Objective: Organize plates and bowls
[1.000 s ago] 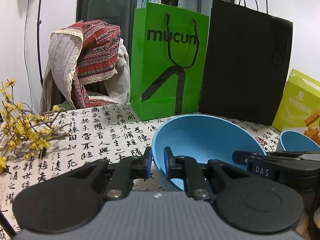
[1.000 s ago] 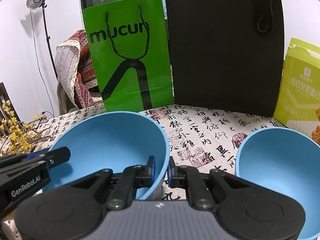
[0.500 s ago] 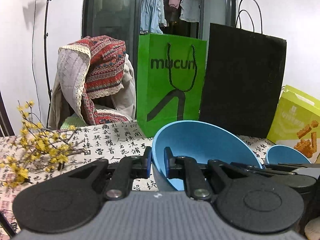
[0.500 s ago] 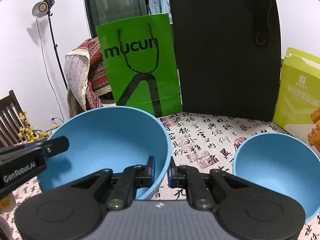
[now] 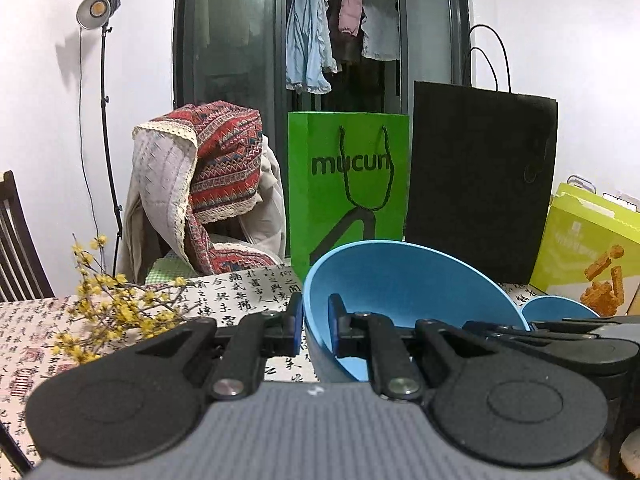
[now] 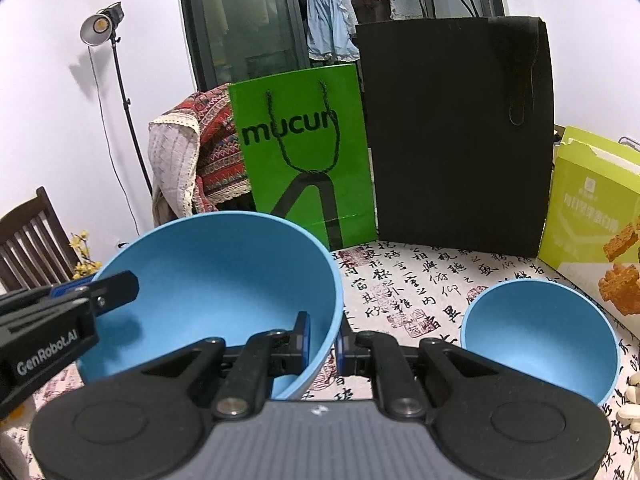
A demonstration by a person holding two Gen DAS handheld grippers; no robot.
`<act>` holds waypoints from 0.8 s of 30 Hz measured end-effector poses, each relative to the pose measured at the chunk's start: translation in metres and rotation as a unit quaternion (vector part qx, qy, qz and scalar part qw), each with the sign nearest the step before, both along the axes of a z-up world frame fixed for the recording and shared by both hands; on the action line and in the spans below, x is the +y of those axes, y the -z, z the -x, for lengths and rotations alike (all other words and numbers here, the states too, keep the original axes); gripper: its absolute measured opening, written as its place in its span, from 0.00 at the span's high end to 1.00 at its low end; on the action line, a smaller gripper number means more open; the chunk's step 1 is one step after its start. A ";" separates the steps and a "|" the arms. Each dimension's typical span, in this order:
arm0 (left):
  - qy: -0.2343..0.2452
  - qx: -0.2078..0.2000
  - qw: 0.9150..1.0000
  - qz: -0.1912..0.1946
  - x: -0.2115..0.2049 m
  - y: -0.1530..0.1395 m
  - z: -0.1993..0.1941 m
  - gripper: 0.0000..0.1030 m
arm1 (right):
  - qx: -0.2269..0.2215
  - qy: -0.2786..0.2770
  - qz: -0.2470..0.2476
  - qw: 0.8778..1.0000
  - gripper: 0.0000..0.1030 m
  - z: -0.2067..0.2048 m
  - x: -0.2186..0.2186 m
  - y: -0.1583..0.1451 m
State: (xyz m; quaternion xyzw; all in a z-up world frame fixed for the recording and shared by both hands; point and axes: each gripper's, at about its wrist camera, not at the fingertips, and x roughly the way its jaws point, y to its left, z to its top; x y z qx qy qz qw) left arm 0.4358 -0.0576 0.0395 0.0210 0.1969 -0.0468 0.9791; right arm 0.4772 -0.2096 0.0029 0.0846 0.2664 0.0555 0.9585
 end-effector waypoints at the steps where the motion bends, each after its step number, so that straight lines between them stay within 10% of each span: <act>1: -0.001 -0.001 1.000 0.000 0.001 -0.002 0.002 0.87 | 0.000 0.000 -0.001 1.000 0.89 0.002 0.001 -0.001; 24: -0.018 -0.018 1.000 -0.004 0.021 -0.024 0.049 0.87 | -0.015 -0.013 -0.003 1.000 0.89 0.047 0.021 -0.023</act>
